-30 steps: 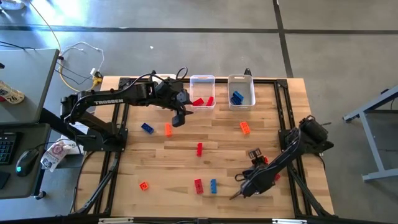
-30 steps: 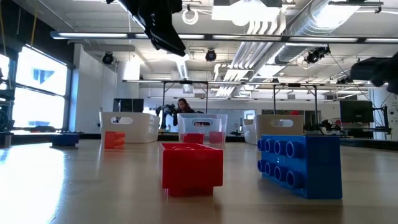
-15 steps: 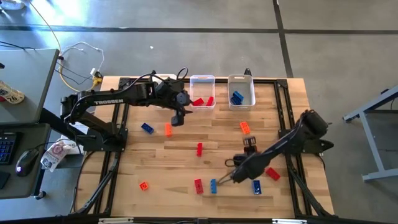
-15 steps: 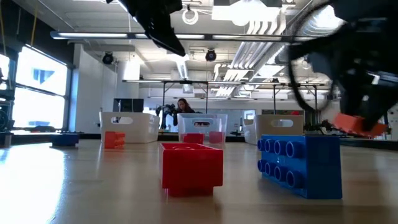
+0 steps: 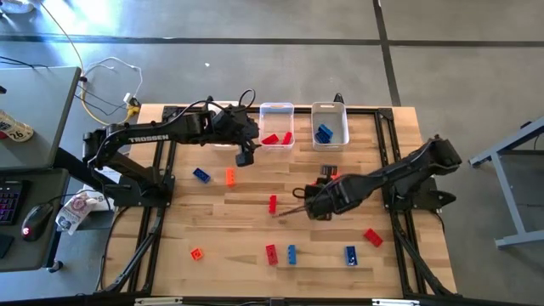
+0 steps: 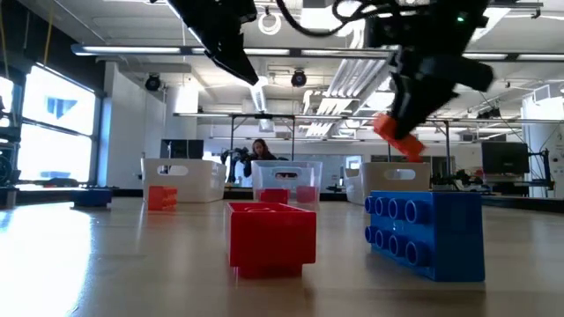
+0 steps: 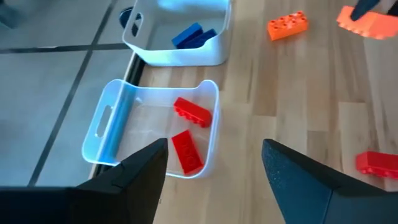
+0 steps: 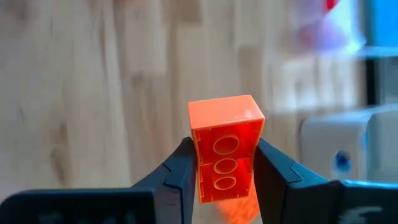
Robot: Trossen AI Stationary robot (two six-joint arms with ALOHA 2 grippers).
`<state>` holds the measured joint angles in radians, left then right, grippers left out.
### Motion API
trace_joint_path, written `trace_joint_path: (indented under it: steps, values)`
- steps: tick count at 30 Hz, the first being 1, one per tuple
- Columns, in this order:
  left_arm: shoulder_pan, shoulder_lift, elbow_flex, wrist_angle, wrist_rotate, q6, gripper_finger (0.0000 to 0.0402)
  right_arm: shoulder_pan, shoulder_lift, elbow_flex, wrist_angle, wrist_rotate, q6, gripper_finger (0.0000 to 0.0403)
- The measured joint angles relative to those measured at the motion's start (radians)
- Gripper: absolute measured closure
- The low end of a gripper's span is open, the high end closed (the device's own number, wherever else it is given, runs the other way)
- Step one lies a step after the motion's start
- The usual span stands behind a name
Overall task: Sort & place blocks by color
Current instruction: Put the orange game piece into the white bin
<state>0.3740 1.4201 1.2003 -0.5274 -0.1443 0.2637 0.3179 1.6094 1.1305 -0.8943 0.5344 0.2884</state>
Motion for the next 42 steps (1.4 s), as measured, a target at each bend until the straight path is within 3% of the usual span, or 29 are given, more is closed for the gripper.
trace_joint_path:
  steps: [5,15,30,42]
  values:
    - [-0.001,0.000,0.000,0.000,0.006,0.001,0.0146,-0.055,-0.052,0.000,0.144,0.051,-0.126,0.0307]
    - [-0.001,0.000,0.000,0.006,0.097,0.049,0.0146,-0.167,-0.141,0.000,0.401,-0.009,-0.377,0.0307]
    - [-0.002,0.000,0.000,0.140,0.145,0.055,0.0149,-0.343,-0.227,0.000,0.686,-0.259,-0.575,0.0307]
    - [-0.010,0.000,0.000,0.201,0.168,0.054,0.0149,-0.429,-0.239,0.000,0.813,-0.449,-0.579,0.0307]
